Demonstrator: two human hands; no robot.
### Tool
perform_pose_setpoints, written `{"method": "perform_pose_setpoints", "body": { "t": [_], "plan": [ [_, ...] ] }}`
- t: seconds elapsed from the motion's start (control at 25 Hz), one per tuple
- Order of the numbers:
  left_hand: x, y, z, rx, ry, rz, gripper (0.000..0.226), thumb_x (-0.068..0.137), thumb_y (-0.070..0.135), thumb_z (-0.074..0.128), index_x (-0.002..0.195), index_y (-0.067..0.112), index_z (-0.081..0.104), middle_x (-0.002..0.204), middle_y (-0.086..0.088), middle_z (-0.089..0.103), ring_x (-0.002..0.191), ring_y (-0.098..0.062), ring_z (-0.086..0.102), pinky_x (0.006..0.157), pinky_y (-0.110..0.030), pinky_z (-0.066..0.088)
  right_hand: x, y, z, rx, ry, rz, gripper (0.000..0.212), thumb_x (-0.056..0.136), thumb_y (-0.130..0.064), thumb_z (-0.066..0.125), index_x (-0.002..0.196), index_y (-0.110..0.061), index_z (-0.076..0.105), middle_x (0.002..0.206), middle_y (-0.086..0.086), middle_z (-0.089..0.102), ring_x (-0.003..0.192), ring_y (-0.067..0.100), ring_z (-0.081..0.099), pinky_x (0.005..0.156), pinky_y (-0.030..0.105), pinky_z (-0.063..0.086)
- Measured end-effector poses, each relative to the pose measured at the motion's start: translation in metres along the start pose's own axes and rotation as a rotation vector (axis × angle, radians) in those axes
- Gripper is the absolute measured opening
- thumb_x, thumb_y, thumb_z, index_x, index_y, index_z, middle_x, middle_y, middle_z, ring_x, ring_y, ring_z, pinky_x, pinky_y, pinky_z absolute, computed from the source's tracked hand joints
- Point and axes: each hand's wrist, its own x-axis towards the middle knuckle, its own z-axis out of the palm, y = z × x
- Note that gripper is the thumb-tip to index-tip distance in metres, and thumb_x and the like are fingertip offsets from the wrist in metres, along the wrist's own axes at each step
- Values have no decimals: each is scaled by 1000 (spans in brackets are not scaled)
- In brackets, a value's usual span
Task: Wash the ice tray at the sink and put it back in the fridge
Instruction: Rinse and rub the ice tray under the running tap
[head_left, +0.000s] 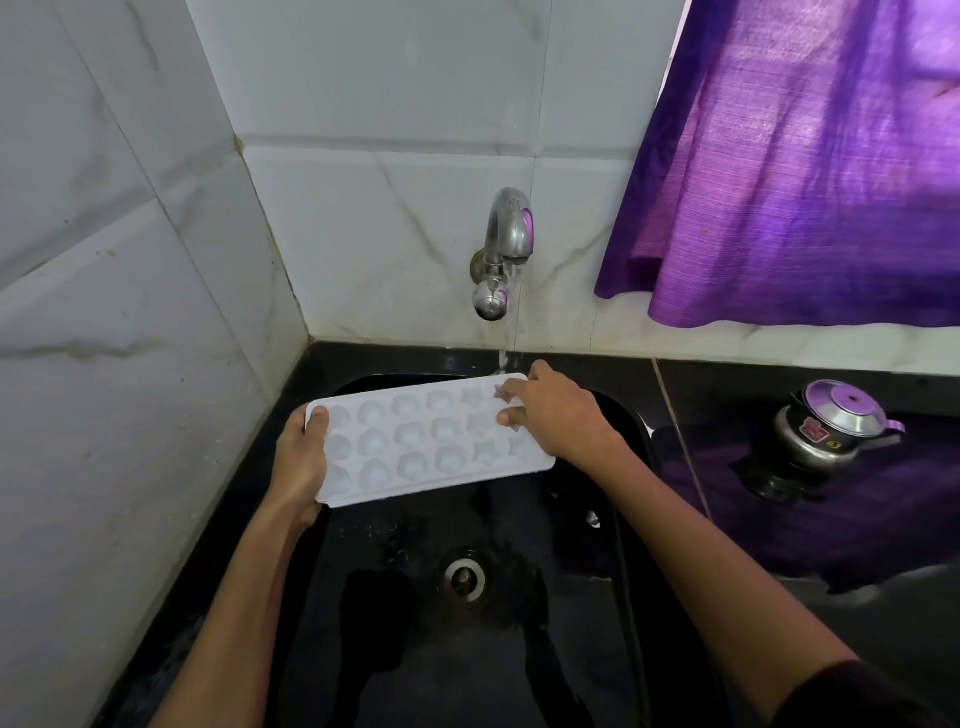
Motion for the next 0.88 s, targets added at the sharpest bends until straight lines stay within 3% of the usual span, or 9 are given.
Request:
{"method": "perform_pose_setpoints", "body": {
  "t": [0.2,0.48,0.68,0.76,0.88],
  "plan": [
    [-5,2,4,13,-6,-7,33,100,30,34,127,15,46,112,-7,56,89,-22,59,63,-32,48,-5,4,-4,5,23,5,35,94,-27,56,127,-33,52,106,2,40,92,17,45,70,28,40],
    [-11,2,11,21,3,-3,34,101,30,34,129,15,45,111,-5,55,90,-21,57,65,-32,47,-20,10,-12,72,-60,3,38,96,-42,46,133,-35,46,122,5,45,106,23,52,79,32,38],
    [-12,3,10,24,13,-4,35,101,30,34,130,15,45,113,-6,54,94,-22,56,66,-31,46,-35,18,-23,275,-107,-71,24,93,-41,51,113,-29,43,97,1,53,89,21,53,71,33,41],
    [-12,6,11,30,16,-2,35,100,30,34,130,15,45,114,-6,54,94,-22,56,66,-31,46,-40,21,-23,277,-174,-80,26,90,-46,54,109,-30,49,109,1,53,99,22,52,84,36,44],
    [-11,9,13,34,9,7,34,100,30,34,130,16,45,113,-6,54,92,-22,56,64,-31,46,-45,21,-23,178,-191,-60,58,82,-61,56,132,-33,46,136,1,44,120,22,48,96,39,41]
  ]
}}
